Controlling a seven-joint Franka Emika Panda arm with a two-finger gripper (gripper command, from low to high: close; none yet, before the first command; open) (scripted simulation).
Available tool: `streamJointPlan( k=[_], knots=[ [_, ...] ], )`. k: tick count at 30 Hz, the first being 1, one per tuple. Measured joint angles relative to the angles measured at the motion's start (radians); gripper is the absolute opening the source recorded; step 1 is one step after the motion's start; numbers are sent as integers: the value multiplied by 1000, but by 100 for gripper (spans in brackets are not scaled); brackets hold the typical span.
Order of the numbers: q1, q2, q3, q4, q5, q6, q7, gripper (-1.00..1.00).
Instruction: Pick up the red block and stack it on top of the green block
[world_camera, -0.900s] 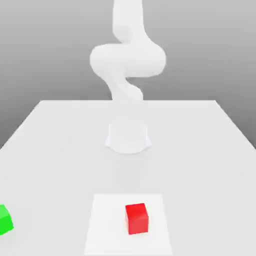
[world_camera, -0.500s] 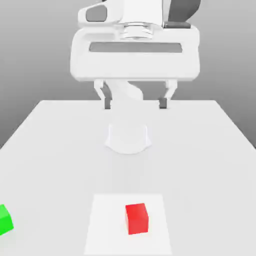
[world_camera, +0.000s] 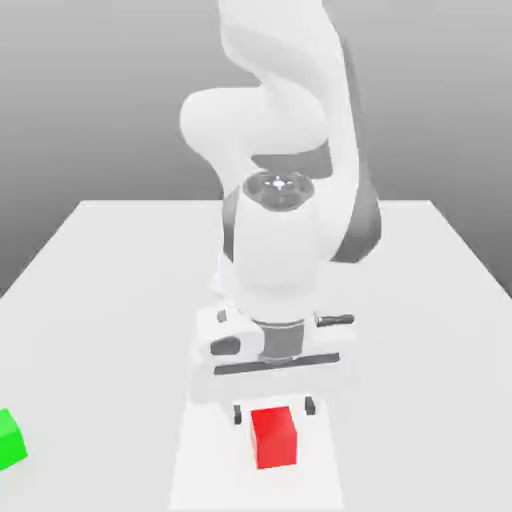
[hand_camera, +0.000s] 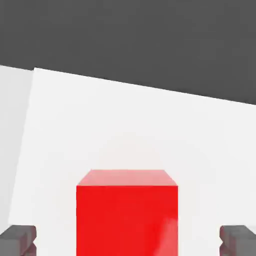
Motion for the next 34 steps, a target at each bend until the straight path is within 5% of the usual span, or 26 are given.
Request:
streamJointPlan(
  k=[1,8,14,26,30,31,34],
  knots=[
    [0,18,0,3,0,16,0,-100],
    [-2,14,2,2,-3,12,2,-100],
    [-10,-166,-7,-17,4,-150,12,-100],
    [-269,-71,-312,257,127,-342,379,-100],
    [-367,81,-330,341,238,-289,410,-100],
    [-380,110,-319,347,257,-268,401,100],
    [-380,110,-319,347,257,-268,401,100]
  ],
)
